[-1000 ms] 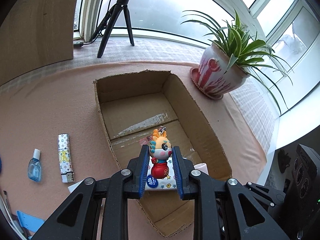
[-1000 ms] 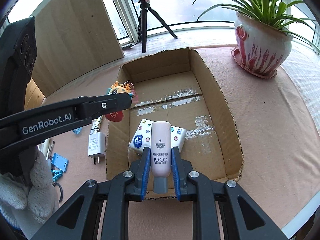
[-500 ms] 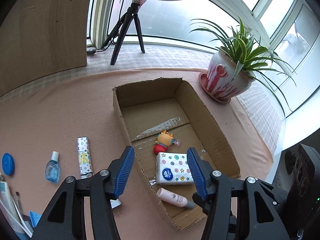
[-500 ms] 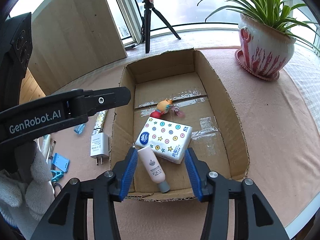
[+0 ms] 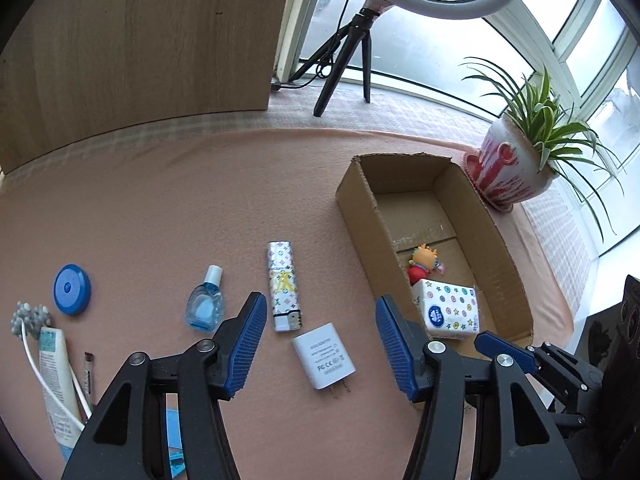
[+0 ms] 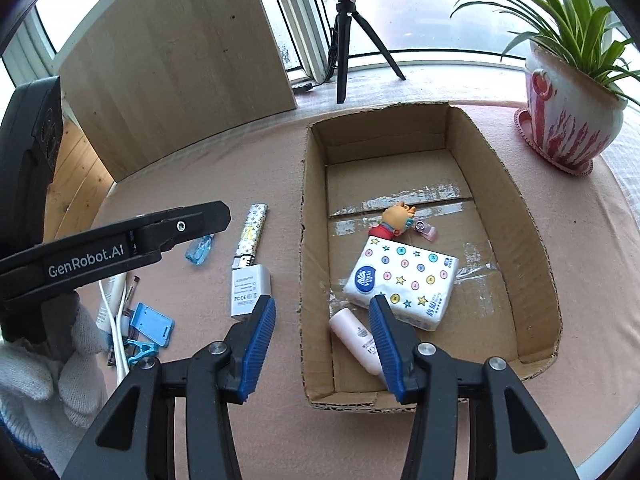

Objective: Organize objects
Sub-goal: 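Drop the pink bottle and doll keychain into the box, opening both tools, then move the left tool to the blue eye-drop bottle and close on it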

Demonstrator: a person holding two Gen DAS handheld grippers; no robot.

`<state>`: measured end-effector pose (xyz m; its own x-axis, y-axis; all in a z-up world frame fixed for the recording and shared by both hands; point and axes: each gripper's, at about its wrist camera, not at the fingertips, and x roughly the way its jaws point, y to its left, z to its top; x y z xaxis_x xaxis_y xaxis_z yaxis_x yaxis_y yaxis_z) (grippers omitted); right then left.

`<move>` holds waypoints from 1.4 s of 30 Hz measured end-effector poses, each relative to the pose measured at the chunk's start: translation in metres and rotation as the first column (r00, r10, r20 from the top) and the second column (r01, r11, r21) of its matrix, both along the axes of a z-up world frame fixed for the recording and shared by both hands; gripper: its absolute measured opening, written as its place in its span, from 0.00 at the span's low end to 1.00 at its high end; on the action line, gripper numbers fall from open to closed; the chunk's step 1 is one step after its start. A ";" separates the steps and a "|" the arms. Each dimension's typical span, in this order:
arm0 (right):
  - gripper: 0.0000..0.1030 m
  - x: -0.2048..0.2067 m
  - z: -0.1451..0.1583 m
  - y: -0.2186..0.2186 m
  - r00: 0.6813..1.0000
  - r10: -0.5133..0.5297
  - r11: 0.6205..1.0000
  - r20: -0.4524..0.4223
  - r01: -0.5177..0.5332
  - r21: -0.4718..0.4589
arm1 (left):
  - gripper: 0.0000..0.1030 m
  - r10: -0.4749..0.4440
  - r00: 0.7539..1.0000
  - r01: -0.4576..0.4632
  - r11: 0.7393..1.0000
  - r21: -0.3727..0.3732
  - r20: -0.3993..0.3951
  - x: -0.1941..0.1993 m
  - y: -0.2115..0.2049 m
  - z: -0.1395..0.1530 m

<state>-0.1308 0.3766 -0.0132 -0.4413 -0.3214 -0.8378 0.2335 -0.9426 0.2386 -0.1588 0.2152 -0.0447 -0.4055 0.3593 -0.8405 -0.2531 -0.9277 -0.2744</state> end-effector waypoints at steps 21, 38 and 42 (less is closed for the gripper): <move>0.44 -0.021 -0.013 -0.081 0.993 0.108 0.994 0.054 -0.107 -0.028 | 0.61 0.115 0.990 -0.108 0.991 -0.082 0.081 -0.016 -0.087 -0.052; 0.23 -0.058 -0.039 -0.107 0.984 0.093 0.996 0.149 -0.091 -0.021 | 0.45 0.007 0.999 0.000 0.992 -0.126 0.053 -0.033 -0.055 -0.075; 0.23 -0.065 -0.043 -0.112 0.984 0.091 0.996 0.155 -0.091 -0.008 | 0.36 0.007 0.998 0.001 0.992 -0.128 0.061 -0.040 -0.052 -0.080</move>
